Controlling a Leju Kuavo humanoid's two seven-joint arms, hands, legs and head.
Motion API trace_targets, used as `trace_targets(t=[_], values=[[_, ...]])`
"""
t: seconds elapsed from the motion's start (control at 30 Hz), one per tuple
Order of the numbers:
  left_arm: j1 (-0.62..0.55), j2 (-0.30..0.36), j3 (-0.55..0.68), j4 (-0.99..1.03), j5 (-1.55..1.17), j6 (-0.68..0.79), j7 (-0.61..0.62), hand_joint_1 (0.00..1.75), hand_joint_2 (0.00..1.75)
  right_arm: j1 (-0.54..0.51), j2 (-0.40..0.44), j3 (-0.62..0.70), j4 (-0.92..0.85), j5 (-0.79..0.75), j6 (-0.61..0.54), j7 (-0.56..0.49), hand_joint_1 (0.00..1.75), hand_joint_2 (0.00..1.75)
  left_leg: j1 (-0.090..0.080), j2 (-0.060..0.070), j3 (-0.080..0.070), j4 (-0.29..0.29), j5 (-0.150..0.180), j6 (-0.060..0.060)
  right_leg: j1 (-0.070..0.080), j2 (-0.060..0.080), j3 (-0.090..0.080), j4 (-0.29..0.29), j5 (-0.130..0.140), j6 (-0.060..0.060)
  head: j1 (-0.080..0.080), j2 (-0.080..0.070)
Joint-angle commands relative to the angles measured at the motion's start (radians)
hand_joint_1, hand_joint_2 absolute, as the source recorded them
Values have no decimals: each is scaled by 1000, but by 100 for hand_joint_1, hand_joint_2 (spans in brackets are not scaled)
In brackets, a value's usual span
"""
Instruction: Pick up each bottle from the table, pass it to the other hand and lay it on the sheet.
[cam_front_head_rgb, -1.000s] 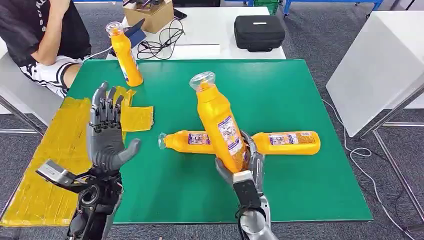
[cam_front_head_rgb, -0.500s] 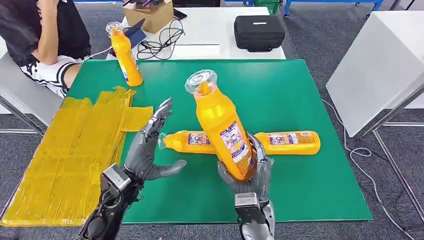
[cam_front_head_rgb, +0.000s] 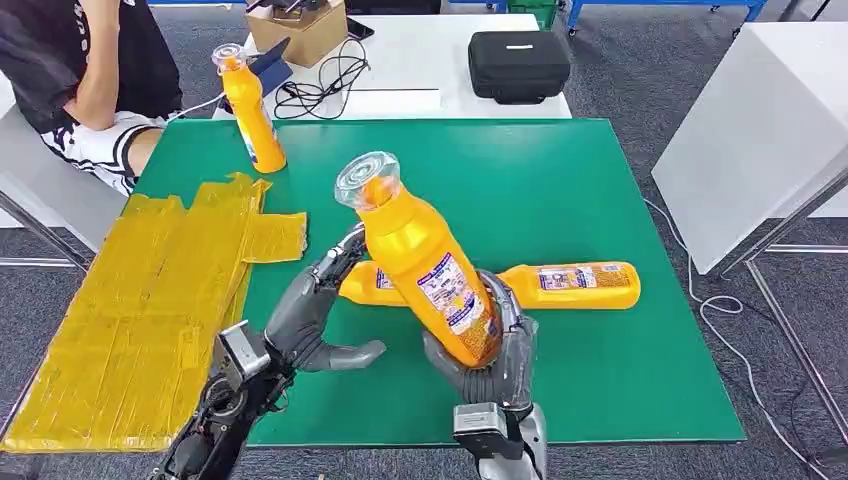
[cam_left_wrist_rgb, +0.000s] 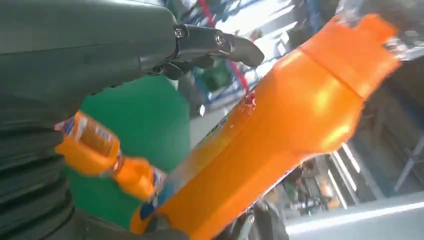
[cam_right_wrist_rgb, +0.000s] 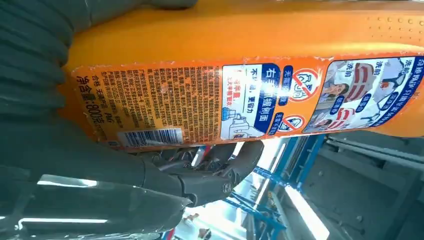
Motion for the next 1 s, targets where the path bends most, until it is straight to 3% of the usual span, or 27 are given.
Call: trace_targets(t=[0.03, 0.17, 0.3, 0.67, 1.0], values=[[-69, 53, -63, 85, 172, -43, 107, 0, 175, -25, -25, 43, 28, 57, -10, 15, 175, 175, 0, -1, 3, -1, -1, -1, 0, -2, 3, -1, -1, 1, 0, 0], [-80, 53, -87, 83, 224, -55, 145, 0, 175, -11, -9, 29, 38, 117, -10, 11, 175, 175, 0, -1, 2, -1, 0, 0, 0, -2, 3, -1, -1, 1, 0, 0], [-104, 43, -96, 96, 321, -39, 193, 0, 175, -35, -15, 101, 120, 188, -10, 53, 175, 175, 0, -1, 2, -1, 0, 0, 0, -2, 2, -1, 0, 1, 0, 0], [-109, 70, -115, 99, 378, -19, 190, 0, 175, -114, -30, 223, 348, 220, 5, 152, 175, 175, 0, 1, 3, -2, 0, 0, 0, -1, 4, -2, 0, 1, 0, 0], [-108, 68, -105, 89, 389, -13, 185, 0, 175, -126, -19, 233, 377, 226, 14, 167, 175, 175, 1, -2, 5, -1, -2, -1, 1, -5, 6, -2, -2, 2, 0, 0]])
